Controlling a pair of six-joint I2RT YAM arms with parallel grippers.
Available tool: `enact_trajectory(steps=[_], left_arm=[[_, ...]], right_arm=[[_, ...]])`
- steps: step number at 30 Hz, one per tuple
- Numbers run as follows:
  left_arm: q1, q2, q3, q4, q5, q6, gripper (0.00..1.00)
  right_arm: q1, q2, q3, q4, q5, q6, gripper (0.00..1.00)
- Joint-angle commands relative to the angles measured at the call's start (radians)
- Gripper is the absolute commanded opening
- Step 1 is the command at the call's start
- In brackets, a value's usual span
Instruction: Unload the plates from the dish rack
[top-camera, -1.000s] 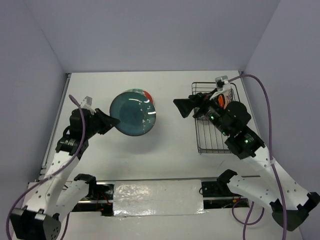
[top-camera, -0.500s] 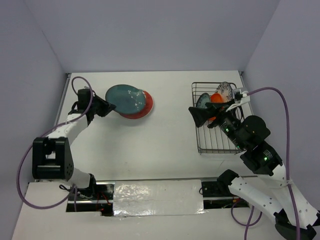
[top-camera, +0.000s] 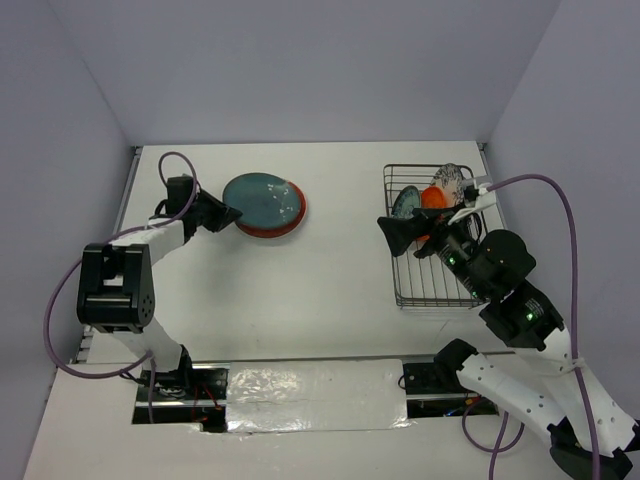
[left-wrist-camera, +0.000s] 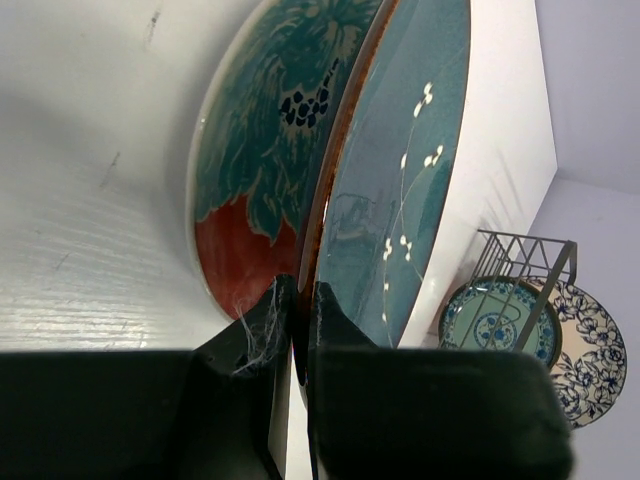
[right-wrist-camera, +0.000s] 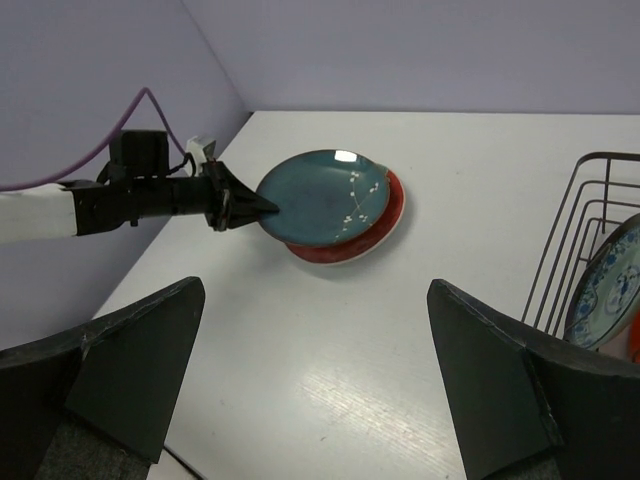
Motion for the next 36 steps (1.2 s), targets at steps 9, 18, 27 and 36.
enact_trajectory(steps=[9,18,27,36], left_arm=[[-0.005,0.041,0.029,0.239,0.115,-0.07,0.12],[-0.007,0.06,0.017,0.224,0.104,-0.063,0.28],[-0.036,0.095,0.035,0.099,0.078,-0.029,0.54],[-0.05,0.132,0.072,-0.014,0.038,0.017,0.62]], right_arm=[[-0.001,0.011,-0.02,0.001,0.024,-0.02,1.0],[-0.001,0.002,-0.036,-0.002,0.035,-0.026,1.0],[-0.003,-0.004,-0.043,-0.011,0.041,-0.031,1.0],[-0.001,-0.015,-0.049,-0.019,0.047,-0.031,1.0]])
